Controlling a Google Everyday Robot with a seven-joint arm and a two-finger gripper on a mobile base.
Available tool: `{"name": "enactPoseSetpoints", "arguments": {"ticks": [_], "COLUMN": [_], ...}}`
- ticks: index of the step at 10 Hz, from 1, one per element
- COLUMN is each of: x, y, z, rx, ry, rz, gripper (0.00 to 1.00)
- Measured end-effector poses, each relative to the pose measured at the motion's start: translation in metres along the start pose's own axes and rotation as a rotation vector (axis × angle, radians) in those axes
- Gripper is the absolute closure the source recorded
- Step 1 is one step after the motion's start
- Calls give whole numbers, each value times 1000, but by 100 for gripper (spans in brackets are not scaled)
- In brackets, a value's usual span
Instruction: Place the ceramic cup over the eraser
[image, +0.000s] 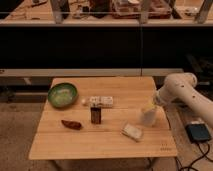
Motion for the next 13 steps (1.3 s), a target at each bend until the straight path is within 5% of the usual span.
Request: {"name": "enactPoseSetpoints", "arguments": {"ticks": [2, 9, 11, 13], "x": [4, 0, -5, 4], "y": [1, -3, -5, -11], "z": [7, 23, 8, -31], "rx": [-20, 10, 35, 64], "ry": [-11, -54, -47, 7], "rz": [8, 50, 64, 67], "gripper": [23, 85, 85, 85]}}
